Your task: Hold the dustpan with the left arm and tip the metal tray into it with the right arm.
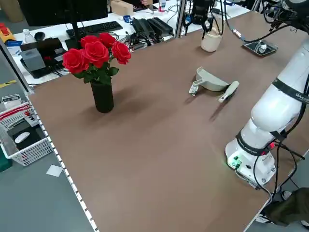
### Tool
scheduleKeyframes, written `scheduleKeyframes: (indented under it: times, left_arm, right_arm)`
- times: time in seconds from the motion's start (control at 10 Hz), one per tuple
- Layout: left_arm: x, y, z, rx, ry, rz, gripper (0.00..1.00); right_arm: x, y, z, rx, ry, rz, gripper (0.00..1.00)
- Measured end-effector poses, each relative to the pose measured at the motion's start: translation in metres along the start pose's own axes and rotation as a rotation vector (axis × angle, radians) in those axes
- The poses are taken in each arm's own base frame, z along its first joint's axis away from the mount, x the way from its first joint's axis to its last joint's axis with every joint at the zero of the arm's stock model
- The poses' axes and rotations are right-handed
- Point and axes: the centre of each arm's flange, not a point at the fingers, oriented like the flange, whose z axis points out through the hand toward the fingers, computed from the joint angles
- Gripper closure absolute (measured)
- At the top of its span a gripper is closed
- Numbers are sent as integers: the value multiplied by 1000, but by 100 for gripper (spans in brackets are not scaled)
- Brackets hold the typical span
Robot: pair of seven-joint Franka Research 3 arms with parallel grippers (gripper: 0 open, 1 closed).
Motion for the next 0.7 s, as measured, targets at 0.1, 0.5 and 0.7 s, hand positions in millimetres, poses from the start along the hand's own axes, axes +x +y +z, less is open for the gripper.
scheduleKeyframes:
  times: [0.1, 0.5, 0.7]
  left_arm:
    - [2, 5, 17, 7, 3, 58, 6]
    - [1, 30, 91, 74, -9, 237, 8]
    - [6, 56, 121, 70, -14, 292, 9]
  right_arm:
    - [-1, 0, 8, -3, 3, -1, 0]
    - [-10, -3, 57, -18, 3, -12, 0]
    - [-14, -4, 73, -19, -11, -14, 0]
